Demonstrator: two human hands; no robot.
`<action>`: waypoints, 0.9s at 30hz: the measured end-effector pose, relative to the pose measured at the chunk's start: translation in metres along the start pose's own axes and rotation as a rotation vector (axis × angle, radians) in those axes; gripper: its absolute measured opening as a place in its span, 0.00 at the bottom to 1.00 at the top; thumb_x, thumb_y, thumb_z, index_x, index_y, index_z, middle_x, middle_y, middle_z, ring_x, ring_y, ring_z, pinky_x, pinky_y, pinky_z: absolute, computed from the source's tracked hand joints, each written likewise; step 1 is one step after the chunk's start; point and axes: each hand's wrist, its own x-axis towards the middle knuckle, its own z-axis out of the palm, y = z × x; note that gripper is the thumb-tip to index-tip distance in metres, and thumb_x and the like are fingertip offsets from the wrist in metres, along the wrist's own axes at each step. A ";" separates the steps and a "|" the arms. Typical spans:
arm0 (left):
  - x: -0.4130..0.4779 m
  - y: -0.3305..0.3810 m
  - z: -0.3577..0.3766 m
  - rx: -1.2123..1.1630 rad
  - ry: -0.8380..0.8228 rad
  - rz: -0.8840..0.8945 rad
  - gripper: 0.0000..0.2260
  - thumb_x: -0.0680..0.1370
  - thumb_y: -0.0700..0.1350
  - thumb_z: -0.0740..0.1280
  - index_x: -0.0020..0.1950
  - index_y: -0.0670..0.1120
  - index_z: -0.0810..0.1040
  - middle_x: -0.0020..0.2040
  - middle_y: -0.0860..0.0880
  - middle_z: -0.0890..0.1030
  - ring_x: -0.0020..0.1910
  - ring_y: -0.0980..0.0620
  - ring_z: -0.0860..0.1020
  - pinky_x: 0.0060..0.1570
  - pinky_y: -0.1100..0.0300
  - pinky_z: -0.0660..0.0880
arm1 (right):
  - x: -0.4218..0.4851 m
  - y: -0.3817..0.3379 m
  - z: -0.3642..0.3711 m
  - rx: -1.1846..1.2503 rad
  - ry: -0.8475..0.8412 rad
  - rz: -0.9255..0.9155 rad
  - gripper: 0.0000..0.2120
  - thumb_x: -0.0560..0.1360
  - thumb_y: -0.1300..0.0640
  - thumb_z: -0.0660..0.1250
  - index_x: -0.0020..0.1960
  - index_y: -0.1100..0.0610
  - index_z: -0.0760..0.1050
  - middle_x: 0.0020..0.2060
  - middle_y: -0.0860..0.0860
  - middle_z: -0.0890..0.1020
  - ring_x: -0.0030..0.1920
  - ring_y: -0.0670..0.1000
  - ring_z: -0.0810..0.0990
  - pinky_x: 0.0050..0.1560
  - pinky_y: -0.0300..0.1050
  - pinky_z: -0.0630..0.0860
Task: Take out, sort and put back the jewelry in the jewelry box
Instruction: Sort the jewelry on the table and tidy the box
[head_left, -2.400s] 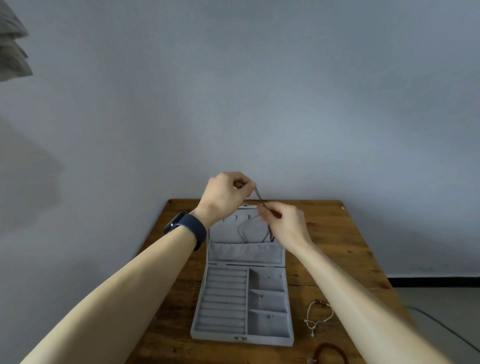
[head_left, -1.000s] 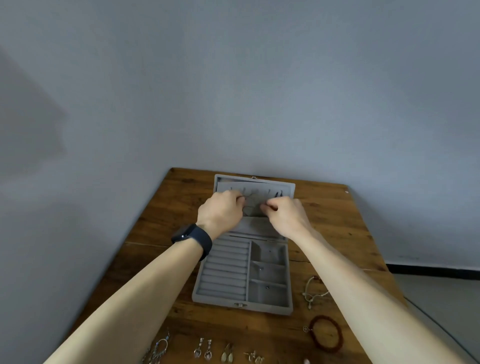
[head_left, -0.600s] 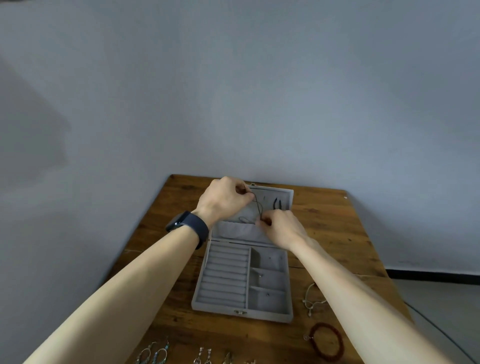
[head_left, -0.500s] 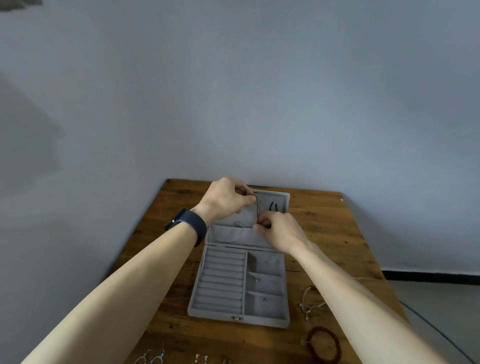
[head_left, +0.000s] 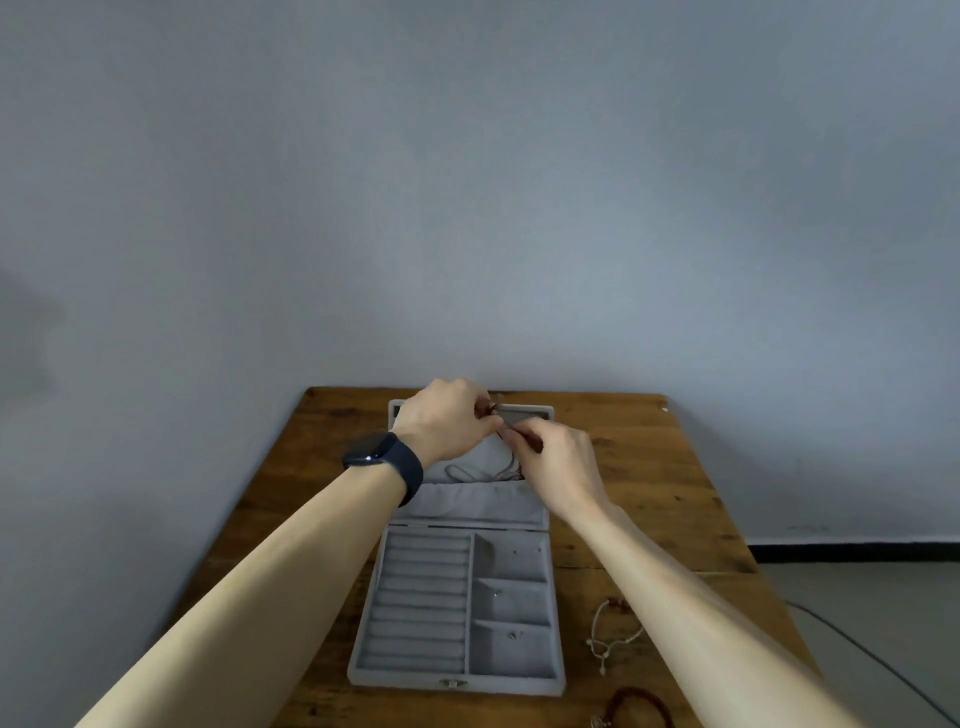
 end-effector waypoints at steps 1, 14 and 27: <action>0.000 -0.001 0.002 0.039 0.067 0.020 0.12 0.79 0.57 0.68 0.54 0.50 0.82 0.52 0.50 0.80 0.51 0.50 0.78 0.49 0.51 0.79 | -0.001 0.002 0.002 0.014 -0.008 0.015 0.10 0.80 0.50 0.67 0.49 0.54 0.84 0.40 0.48 0.85 0.38 0.47 0.80 0.36 0.43 0.72; 0.008 -0.011 0.017 -0.025 0.137 -0.002 0.08 0.76 0.58 0.71 0.46 0.55 0.79 0.47 0.54 0.80 0.46 0.52 0.79 0.46 0.53 0.78 | 0.002 -0.001 0.012 -0.117 -0.022 0.266 0.15 0.78 0.44 0.63 0.38 0.50 0.79 0.36 0.51 0.83 0.41 0.57 0.81 0.36 0.45 0.73; 0.007 -0.012 0.013 -0.102 0.172 -0.036 0.10 0.74 0.59 0.73 0.48 0.56 0.76 0.47 0.54 0.80 0.48 0.51 0.78 0.46 0.53 0.76 | -0.004 -0.016 0.009 -0.284 -0.074 0.321 0.13 0.78 0.48 0.61 0.50 0.51 0.83 0.47 0.55 0.84 0.50 0.62 0.82 0.41 0.45 0.73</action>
